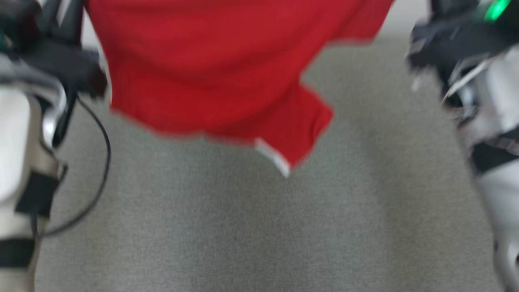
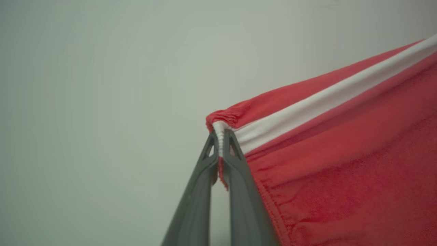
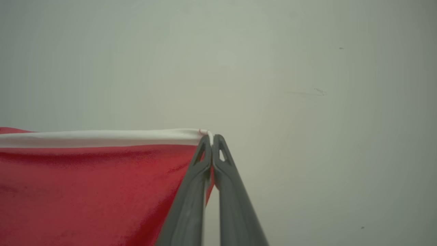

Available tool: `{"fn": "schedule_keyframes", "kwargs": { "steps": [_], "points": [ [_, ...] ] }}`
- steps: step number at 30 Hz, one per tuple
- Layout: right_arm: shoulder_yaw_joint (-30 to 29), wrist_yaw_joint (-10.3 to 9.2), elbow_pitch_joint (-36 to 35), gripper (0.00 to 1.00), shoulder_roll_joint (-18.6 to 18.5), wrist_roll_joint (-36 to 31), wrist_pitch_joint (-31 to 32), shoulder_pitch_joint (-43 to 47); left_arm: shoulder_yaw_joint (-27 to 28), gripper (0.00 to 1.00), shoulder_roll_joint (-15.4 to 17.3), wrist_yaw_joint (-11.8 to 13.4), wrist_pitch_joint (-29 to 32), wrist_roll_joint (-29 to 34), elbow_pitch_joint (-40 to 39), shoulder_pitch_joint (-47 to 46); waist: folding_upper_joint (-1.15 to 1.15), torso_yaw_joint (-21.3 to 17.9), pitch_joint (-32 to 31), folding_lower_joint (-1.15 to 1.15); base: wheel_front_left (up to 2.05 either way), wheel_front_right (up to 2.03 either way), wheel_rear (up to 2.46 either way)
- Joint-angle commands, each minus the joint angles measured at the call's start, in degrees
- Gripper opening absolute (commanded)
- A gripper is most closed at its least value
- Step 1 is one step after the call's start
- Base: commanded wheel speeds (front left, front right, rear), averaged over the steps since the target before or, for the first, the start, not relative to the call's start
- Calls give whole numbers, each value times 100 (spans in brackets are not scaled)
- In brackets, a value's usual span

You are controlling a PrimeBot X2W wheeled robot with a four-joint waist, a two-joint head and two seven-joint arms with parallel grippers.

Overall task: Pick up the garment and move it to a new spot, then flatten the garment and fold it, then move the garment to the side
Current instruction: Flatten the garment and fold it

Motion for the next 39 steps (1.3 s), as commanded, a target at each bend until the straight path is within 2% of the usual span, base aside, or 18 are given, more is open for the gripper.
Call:
{"fn": "schedule_keyframes", "kwargs": {
  "steps": [1,3,6,10,16,21,23,25,31,39],
  "points": [
    [-235,-14,142,0,-74,-145,-4,-541,86,0,-50,96,-266,78,166,-542,-1,97,1200,-1,0,0,0],
    [-510,-16,150,0,-65,-403,-3,-1001,93,0,-153,185,-676,198,403,-1039,-1,101,1485,-1,0,0,0],
    [-857,-18,-104,0,0,-758,-2,-1373,79,0,-299,166,-1094,265,829,-1562,-1,122,1711,-1,0,0,0],
    [-1035,-18,-405,0,132,-802,-2,-996,87,0,-474,108,-1308,80,1384,-1497,-1,85,1644,-1,0,0,0],
    [-963,-18,-524,0,217,-724,-5,677,-140,0,-819,26,-1344,-375,2126,-317,-1,-16,1358,-1,0,0,0],
    [-1057,-18,-512,0,391,-587,-5,2085,-150,0,-1088,21,-1347,-696,2175,960,-1,-109,1096,-1,0,0,0],
    [-1113,-18,-556,0,443,-551,-5,2301,-174,0,-1126,20,-1348,-752,2148,1212,-1,-139,1027,-1,0,0,0],
    [-1156,-18,-595,0,526,-557,-6,2774,47,0,-1182,21,-1348,-885,2013,1673,-1,-187,868,-1,0,0,0],
    [-1227,-18,-573,0,741,-505,-5,3882,85,0,-1390,19,-1344,-888,1753,3019,-1,-284,310,-1,0,0,0],
    [-1112,-15,-476,0,918,-744,-4,4982,-31,0,-1404,17,-1344,-586,1510,4231,-1,-257,-494,-1,0,0,0]
  ]
}}
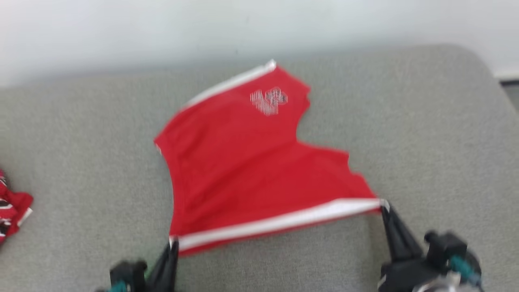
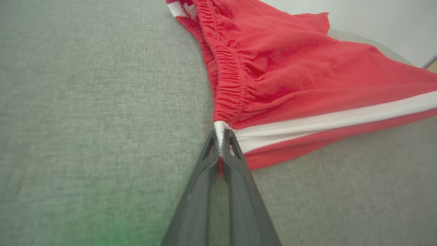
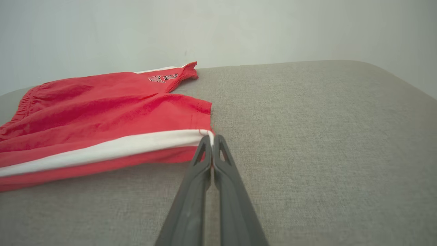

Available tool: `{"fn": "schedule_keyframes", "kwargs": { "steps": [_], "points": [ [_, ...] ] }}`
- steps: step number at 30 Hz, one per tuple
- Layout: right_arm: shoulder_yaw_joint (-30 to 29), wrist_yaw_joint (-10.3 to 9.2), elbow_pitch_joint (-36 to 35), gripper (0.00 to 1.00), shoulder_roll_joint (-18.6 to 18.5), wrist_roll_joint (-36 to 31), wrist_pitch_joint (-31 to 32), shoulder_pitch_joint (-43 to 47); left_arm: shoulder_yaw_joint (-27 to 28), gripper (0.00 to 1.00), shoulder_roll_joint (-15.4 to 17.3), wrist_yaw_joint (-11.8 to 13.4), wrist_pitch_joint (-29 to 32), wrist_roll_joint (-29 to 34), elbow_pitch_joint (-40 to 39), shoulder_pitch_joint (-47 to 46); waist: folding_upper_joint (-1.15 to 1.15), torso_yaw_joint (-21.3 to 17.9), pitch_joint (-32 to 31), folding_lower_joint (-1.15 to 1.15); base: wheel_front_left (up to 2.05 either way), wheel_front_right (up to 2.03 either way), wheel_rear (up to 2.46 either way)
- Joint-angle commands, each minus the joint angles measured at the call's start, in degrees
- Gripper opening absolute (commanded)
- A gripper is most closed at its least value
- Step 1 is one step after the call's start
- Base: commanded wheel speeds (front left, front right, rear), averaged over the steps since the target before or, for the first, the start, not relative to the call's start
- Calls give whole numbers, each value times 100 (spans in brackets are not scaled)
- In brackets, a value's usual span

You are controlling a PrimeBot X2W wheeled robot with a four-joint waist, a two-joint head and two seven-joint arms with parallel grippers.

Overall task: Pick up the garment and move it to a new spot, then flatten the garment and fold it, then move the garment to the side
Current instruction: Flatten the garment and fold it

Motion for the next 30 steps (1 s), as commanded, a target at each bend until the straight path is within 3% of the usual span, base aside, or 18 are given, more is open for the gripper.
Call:
{"fn": "schedule_keyframes", "kwargs": {
  "steps": [1,7,17,25,30],
  "points": [
    [-22,-16,26,0,88,-16,-5,180,11,0,0,18,-5,3,32,255,1,-5,-536,2,0,0,0],
    [86,-16,90,0,204,-73,-5,921,400,0,-90,18,-9,29,-165,949,1,76,-953,2,0,0,0],
    [-7,-16,-21,0,155,-39,-5,1635,549,0,-181,18,-11,88,-467,1751,1,202,-1214,2,0,0,0],
    [-38,-16,-340,0,178,-29,-4,1248,529,0,-188,18,-11,228,-1020,1509,1,393,-1045,2,0,0,0],
    [-34,-15,-205,0,207,-52,-4,479,343,0,-115,17,-11,222,-1214,1007,1,528,-699,2,0,0,0]
  ]
}}
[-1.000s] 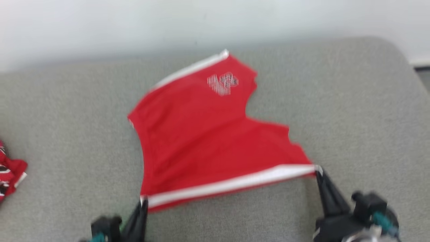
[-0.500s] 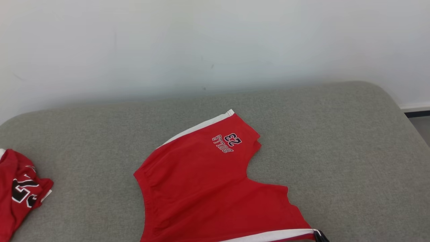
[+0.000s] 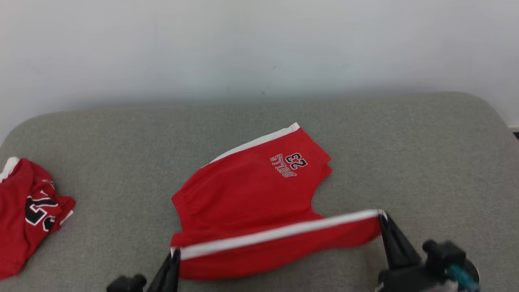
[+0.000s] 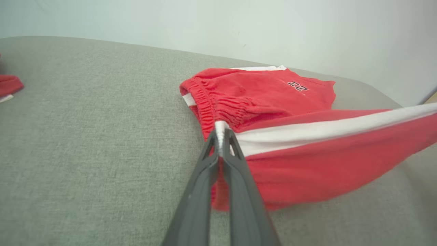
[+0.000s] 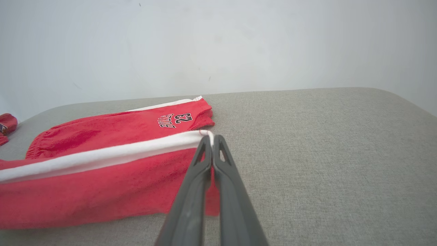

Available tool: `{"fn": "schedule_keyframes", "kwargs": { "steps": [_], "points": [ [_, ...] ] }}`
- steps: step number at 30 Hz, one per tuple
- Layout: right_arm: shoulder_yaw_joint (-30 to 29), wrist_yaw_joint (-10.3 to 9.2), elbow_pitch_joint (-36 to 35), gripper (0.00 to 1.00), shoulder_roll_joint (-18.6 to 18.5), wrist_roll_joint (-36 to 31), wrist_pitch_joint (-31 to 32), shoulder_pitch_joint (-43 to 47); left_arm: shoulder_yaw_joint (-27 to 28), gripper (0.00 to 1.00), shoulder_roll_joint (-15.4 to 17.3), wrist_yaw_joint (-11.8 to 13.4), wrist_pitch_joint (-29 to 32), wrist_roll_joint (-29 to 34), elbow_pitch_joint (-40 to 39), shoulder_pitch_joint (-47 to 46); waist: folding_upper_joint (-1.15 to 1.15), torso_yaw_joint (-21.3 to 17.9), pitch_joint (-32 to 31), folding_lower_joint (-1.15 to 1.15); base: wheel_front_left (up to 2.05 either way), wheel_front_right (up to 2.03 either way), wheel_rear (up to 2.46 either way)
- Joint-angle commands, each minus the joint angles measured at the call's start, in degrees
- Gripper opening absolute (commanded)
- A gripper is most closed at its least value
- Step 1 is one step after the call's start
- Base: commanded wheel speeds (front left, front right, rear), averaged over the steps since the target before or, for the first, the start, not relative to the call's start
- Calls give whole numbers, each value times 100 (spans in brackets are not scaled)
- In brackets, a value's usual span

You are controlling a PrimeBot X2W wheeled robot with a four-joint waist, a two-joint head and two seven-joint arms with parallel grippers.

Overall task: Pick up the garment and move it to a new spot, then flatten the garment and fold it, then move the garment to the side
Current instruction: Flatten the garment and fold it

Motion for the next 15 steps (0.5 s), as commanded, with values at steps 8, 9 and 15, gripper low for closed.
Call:
{"fn": "schedule_keyframes", "kwargs": {
  "steps": [8,9,15],
  "points": [
    [-62,-15,470,0,-196,-170,-4,-1977,143,0,-169,14,-19,49,-84,-1220,0,439,1187,-1,0,0,0],
    [-49,-16,550,0,-225,-200,-3,-2180,160,0,-194,14,-19,64,-76,-1337,0,488,1291,-1,0,0,0],
    [119,-15,1123,0,-540,-377,-3,-3349,108,0,-339,13,-19,112,-1,-2056,0,840,1876,-1,0,0,0]
  ]
}}
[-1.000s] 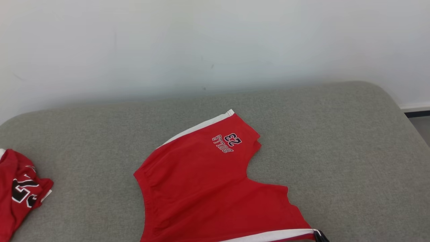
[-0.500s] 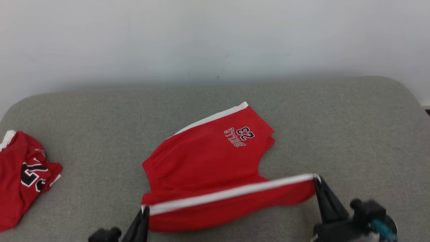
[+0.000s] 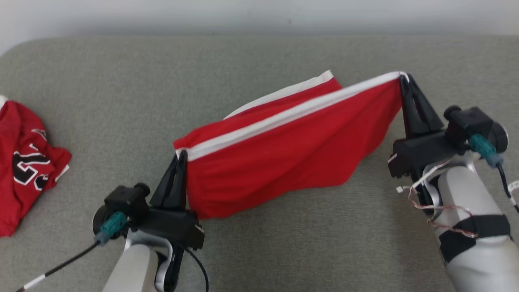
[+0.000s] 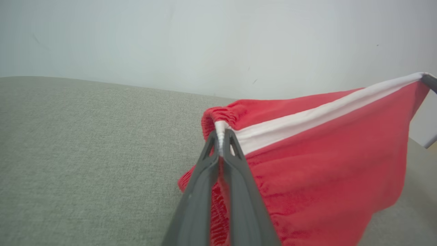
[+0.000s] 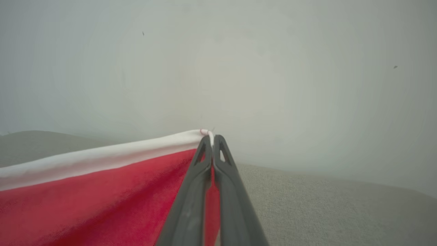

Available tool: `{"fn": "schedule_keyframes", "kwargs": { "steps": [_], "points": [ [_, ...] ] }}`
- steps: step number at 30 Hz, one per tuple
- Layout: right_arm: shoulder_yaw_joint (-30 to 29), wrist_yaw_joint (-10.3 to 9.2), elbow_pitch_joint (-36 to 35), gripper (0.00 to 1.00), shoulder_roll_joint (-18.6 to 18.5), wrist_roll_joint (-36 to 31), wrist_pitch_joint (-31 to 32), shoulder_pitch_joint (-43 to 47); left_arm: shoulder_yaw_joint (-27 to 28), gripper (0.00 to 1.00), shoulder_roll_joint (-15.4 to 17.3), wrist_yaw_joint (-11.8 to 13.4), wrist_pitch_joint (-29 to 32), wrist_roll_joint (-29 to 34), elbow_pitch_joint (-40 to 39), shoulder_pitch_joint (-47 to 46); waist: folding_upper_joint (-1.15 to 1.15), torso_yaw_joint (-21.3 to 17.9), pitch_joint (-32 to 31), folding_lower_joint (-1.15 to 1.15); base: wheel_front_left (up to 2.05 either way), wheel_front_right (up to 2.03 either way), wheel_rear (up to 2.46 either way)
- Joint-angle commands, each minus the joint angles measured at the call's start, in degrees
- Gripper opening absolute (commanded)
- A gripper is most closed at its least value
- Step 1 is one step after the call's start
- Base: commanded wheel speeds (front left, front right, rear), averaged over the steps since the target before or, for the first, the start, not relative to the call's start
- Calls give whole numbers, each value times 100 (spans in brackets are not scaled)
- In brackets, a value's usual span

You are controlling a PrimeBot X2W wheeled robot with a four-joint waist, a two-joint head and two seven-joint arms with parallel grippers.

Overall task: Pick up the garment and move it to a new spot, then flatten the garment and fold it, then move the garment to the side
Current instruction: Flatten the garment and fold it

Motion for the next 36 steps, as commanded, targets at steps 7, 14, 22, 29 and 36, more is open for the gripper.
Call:
{"fn": "schedule_keyframes", "kwargs": {
  "steps": [7,14,22,29,36],
  "points": [
    [85,-14,868,0,-155,-245,-2,-1000,-76,0,-89,15,-19,125,94,-625,-1,729,990,-2,0,0,0],
    [-149,-15,1487,0,-119,-649,-2,-1531,-200,0,-91,14,-19,-74,6,-836,-1,864,1217,-2,0,0,0],
    [-430,-14,1756,100,61,-776,-2,-1781,-352,100,-92,129,-19,-138,-136,-884,-1,859,1313,-2,0,0,0],
    [-454,-14,1662,100,158,-593,-1,-1576,-249,100,-88,265,-19,-43,-239,-712,-1,748,1215,-2,0,0,0],
    [-252,-14,1687,100,151,70,-1,-1004,20,100,-89,401,-19,117,-435,-351,-1,669,1019,-2,0,0,0]
  ]
}}
